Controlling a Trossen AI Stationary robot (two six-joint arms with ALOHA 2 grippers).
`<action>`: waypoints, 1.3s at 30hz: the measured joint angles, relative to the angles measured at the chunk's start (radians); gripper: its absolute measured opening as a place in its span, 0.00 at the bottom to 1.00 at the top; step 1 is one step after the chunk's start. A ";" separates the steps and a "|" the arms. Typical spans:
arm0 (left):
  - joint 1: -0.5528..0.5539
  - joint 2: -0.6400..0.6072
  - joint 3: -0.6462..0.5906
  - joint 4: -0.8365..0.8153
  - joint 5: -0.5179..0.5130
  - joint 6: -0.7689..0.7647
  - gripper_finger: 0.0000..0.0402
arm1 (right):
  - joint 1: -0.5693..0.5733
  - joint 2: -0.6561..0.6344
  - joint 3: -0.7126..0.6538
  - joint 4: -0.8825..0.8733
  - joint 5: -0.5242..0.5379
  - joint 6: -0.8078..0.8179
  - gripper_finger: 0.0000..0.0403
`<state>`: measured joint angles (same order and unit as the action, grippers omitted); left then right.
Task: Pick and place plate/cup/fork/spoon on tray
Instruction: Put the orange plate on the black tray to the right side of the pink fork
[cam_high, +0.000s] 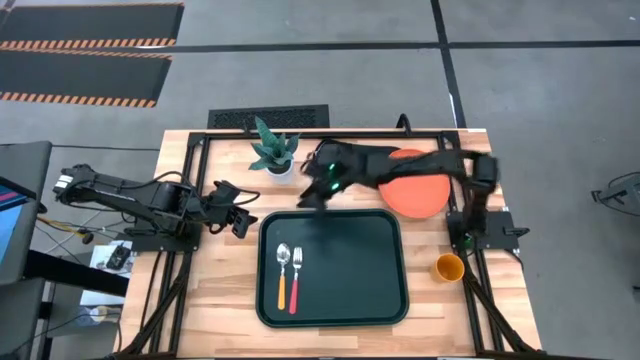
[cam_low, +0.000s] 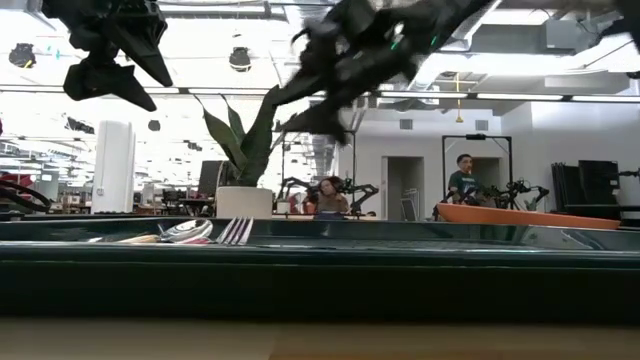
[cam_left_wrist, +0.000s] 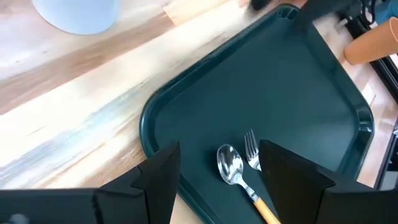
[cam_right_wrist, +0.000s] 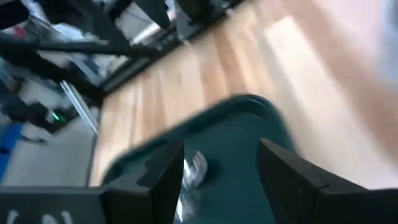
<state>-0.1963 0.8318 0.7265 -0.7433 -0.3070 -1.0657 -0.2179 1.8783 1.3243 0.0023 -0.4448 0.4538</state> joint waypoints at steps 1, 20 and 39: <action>0.000 0.000 0.000 0.000 -0.010 0.004 0.51 | -0.015 -0.045 0.000 -0.081 0.003 -0.045 0.55; 0.000 0.000 0.000 0.000 -0.112 -0.008 0.51 | -0.477 -0.580 -0.443 -0.705 0.459 -0.258 0.55; 0.000 0.006 -0.001 -0.001 -0.170 -0.057 0.51 | -0.732 -0.525 -0.571 -0.470 0.660 0.081 0.55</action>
<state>-0.1963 0.8379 0.7258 -0.7439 -0.4765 -1.1223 -0.9495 1.3531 0.7528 -0.4675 0.2154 0.5351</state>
